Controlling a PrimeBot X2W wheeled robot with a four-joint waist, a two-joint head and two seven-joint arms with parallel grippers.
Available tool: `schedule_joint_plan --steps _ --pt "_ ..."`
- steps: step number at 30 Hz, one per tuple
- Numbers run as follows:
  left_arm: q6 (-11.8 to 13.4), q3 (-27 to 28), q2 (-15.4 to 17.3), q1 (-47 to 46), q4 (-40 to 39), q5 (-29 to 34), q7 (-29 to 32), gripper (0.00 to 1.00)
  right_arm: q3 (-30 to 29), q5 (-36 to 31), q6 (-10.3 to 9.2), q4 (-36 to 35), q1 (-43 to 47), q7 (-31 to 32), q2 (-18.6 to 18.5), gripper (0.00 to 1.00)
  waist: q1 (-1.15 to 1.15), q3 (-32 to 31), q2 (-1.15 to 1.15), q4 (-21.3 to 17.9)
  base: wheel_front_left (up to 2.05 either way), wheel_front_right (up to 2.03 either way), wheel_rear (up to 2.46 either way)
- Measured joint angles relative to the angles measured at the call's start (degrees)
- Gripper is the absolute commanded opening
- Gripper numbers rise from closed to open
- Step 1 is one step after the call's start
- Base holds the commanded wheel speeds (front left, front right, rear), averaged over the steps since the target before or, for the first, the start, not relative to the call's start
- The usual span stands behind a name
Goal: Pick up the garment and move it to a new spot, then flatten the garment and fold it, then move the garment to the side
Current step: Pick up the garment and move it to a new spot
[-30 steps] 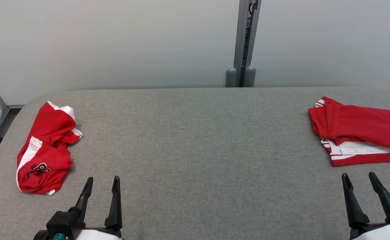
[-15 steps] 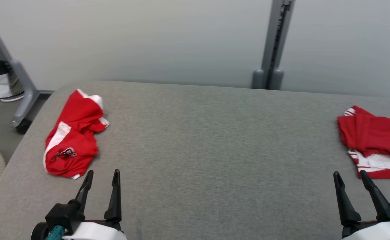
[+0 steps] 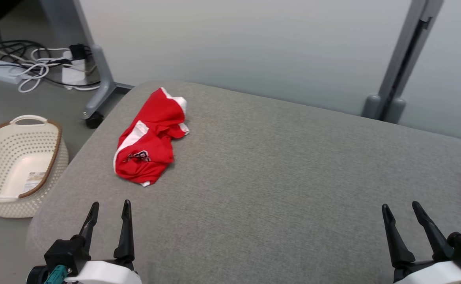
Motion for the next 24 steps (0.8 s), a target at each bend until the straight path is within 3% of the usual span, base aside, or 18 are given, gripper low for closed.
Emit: schedule_joint_plan --steps 6,14,24 --pt "0.1 -0.08 0.33 0.21 -0.64 -0.01 0.49 1.0 0.64 0.32 0.01 0.41 -0.29 -0.11 0.05 1.0 0.0 -0.27 0.0 2.31 0.0 0.0 0.0" --pt "0.75 0.14 0.4 0.15 -1.65 -1.31 1.8 1.0 1.34 0.63 0.0 0.75 -0.99 -0.34 0.09 1.0 0.0 0.23 0.0 1.71 0.0 0.0 0.0" --pt "0.73 1.7 4.1 -11.51 -2.5 -2.38 11.21 1.0 1.45 0.41 0.0 -0.26 -3.6 -0.13 -0.55 1.0 0.0 4.93 0.0 -0.67 0.0 0.0 0.0"
